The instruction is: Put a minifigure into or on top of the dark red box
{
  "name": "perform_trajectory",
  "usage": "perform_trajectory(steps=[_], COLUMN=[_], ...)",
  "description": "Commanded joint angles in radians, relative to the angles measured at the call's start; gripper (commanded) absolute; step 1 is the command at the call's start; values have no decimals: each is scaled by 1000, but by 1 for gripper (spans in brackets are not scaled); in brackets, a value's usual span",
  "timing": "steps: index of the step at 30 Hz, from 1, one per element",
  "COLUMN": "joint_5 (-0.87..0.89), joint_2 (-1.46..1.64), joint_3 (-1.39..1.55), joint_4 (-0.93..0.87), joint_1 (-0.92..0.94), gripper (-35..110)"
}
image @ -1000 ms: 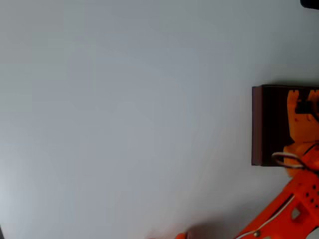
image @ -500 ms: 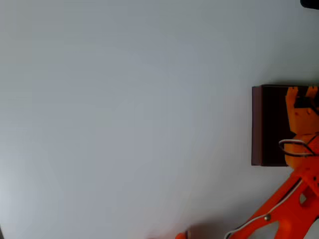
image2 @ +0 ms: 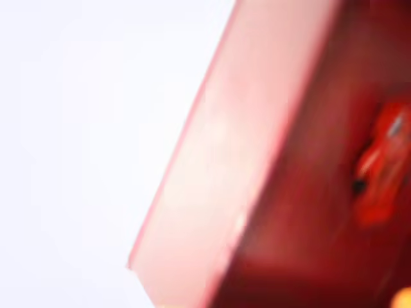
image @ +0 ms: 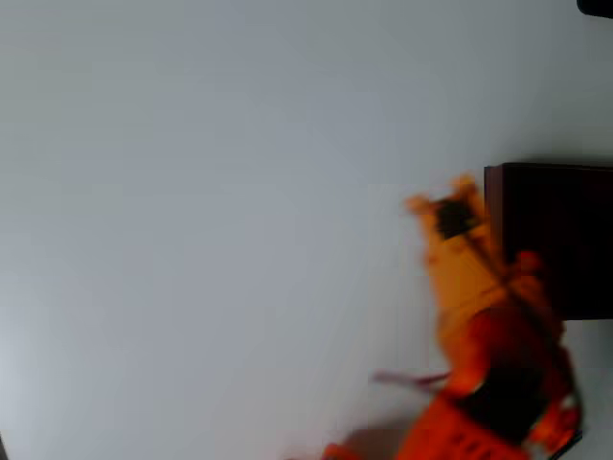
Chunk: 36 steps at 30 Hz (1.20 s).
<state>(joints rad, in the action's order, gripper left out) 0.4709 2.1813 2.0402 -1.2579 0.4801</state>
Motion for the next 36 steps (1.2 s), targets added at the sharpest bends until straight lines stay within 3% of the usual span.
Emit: perform_trajectory(steps=[1,7,16,23,27,30,32,36], joint_5=[15,43,21,-170,-195,-341,-342,-436], joint_2=[310,641,1154,1169,1169,1169,1170,1172], joint_3=[186,456,738,787,839,933,989,1045], joint_4=[49,133,66,66,104,239,301,328], joint_1=[-120,-360,-575,-687,-752,-804,-838,-951], gripper=[15,10,5,4,0,0,0,0])
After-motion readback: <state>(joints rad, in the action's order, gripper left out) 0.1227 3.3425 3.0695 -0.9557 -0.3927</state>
